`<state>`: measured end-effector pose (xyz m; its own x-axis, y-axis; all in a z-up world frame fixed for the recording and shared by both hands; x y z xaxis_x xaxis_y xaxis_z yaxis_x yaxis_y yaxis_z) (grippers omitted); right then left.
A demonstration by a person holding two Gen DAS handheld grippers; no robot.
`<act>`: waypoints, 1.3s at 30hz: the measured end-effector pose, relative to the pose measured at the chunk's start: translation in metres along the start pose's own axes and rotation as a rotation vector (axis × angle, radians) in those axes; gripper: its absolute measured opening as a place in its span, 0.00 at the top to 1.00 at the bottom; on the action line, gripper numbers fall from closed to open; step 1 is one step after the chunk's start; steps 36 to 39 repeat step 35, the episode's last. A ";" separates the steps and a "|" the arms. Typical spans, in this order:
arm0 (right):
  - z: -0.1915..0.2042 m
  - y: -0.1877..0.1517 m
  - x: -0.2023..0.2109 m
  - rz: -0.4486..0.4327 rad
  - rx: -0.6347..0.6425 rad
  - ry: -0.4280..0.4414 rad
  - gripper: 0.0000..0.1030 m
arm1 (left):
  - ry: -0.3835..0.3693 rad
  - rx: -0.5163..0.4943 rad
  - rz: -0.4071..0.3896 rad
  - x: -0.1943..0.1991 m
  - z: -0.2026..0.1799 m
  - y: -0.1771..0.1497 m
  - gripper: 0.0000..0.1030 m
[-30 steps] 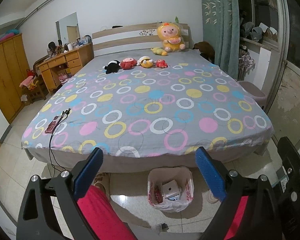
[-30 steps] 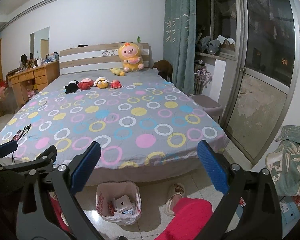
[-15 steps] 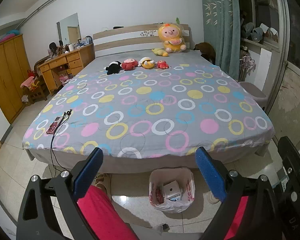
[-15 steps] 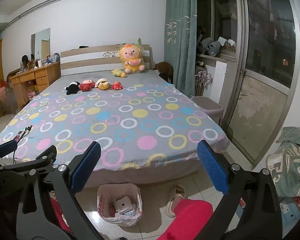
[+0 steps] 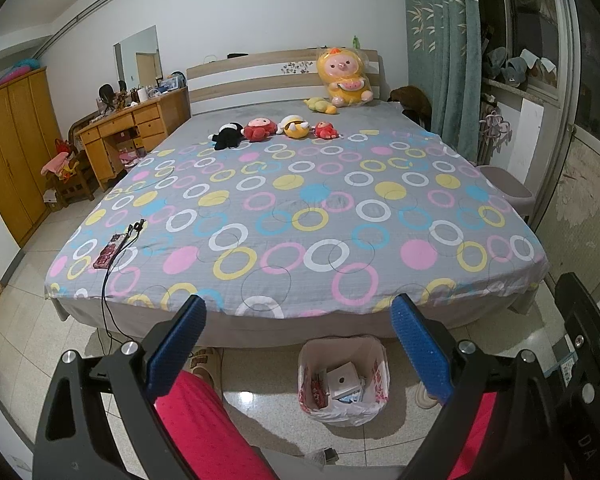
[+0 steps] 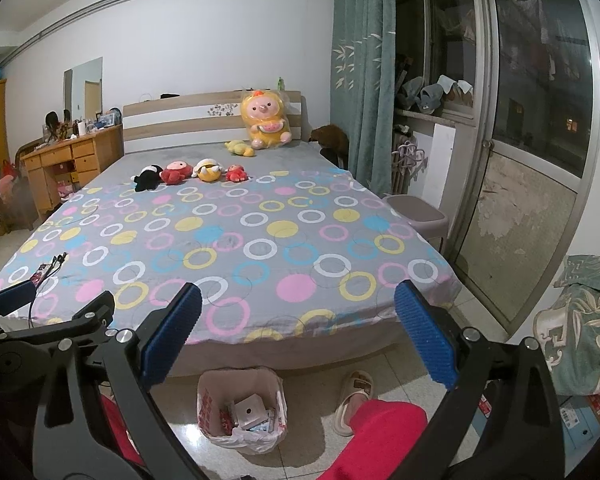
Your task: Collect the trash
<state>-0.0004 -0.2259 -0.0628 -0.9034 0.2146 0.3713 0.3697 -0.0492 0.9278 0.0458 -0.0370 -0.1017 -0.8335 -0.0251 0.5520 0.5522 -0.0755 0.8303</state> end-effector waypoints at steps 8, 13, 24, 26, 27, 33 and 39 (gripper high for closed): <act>0.002 0.002 -0.001 -0.003 0.001 0.001 0.08 | -0.002 0.002 0.002 0.001 0.003 0.002 0.11; 0.003 0.001 0.000 -0.002 0.000 0.003 0.08 | 0.000 -0.002 0.001 0.000 0.002 0.001 0.11; 0.007 0.004 0.000 -0.004 0.002 0.004 0.08 | 0.003 0.003 -0.002 0.006 0.008 0.009 0.10; 0.008 0.004 0.000 -0.004 0.004 0.001 0.08 | 0.007 0.002 0.001 0.005 0.008 0.010 0.10; 0.007 0.003 0.001 -0.003 0.000 0.002 0.08 | 0.009 0.004 0.002 0.004 0.008 0.008 0.10; 0.010 0.006 0.000 -0.002 -0.002 0.008 0.08 | 0.008 0.002 0.003 0.003 0.007 0.008 0.09; 0.011 0.007 0.000 -0.004 -0.001 0.008 0.08 | 0.008 0.002 0.002 0.003 0.007 0.008 0.09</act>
Point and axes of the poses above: each gripper's, at about its wrist camera, not at the fingertips, and x roughly against the way its jaws point, z to its left, y to its top, the point moved 9 cm from there along -x, roughly the way its jaws point, and after that the axes turned 8 degrees about -z, right-handed, at the moved point
